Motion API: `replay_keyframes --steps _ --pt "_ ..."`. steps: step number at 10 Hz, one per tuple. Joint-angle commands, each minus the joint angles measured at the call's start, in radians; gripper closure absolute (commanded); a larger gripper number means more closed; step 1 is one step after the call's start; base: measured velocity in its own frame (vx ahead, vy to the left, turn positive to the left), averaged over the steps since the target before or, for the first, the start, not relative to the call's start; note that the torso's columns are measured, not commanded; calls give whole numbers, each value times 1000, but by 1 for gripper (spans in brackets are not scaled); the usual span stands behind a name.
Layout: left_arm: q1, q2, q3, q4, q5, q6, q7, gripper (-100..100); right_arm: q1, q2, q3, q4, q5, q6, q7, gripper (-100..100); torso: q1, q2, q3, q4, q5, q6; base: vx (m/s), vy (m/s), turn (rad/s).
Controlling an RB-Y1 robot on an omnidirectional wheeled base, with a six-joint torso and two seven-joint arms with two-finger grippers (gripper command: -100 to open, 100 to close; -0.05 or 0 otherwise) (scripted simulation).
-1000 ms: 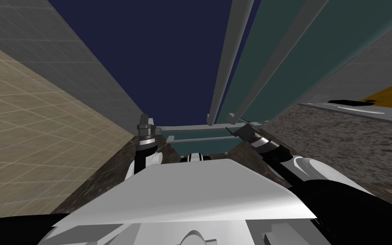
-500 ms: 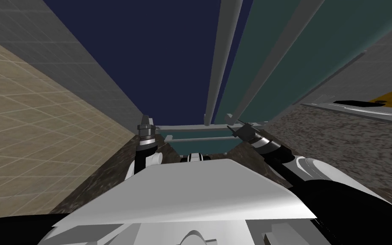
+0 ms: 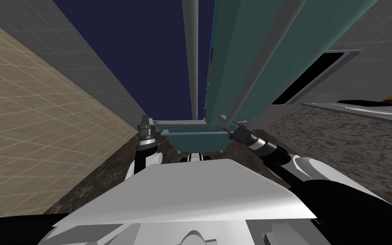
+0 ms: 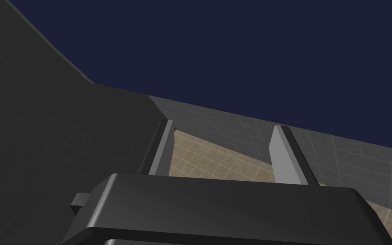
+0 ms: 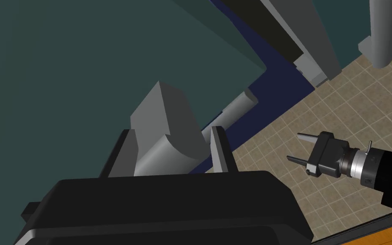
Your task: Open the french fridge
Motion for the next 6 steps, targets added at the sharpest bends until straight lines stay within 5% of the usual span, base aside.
replay_keyframes --steps 1,6 --pt "0 0 0 0 0 0 0 0 2 -3 8 -17 -11 -46 12 100 1 -2 -2 -2 0 -2 -99 -149 83" --pt "0 0 0 0 0 0 0 0 -2 -27 27 -22 -26 -118 20 100 1 2 1 -2 0 -4 -116 -182 93"
